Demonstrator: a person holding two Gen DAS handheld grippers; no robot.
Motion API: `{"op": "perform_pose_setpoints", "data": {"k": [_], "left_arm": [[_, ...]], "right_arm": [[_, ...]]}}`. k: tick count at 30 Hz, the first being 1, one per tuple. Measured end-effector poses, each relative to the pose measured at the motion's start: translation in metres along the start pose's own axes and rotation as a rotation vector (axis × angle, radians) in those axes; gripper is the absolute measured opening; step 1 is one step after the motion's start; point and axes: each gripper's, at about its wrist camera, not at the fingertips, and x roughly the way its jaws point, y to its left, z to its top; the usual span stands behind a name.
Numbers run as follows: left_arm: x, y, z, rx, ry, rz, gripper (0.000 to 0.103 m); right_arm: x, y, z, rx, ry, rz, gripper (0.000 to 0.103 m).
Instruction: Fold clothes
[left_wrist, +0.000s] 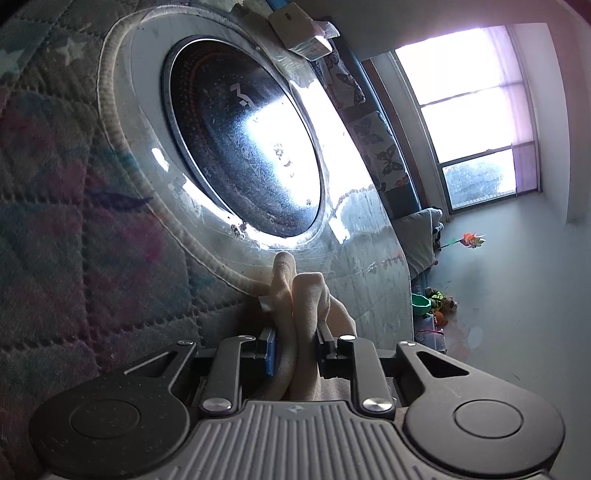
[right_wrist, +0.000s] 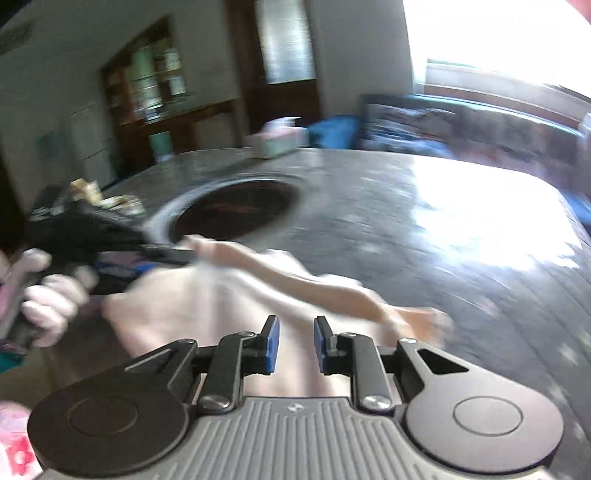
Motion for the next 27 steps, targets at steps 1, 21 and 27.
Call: {"op": "perform_pose_setpoints", "data": {"k": [1, 21, 27], "left_arm": [[0.0, -0.001, -0.001, 0.006, -0.001, 0.004, 0.022], [0.004, -0.021, -0.01, 0.09, -0.016, 0.067, 0.022], [0.006, -0.025, -0.011, 0.115, -0.015, 0.084, 0.023]], "right_arm": [[-0.002, -0.01, -0.003, 0.026, -0.001, -0.026, 0.021], [0.01, -0.071, -0.03, 0.283, -0.054, -0.047, 0.012], [0.007, -0.072, -0.029, 0.303, -0.068, -0.025, 0.021]]}}
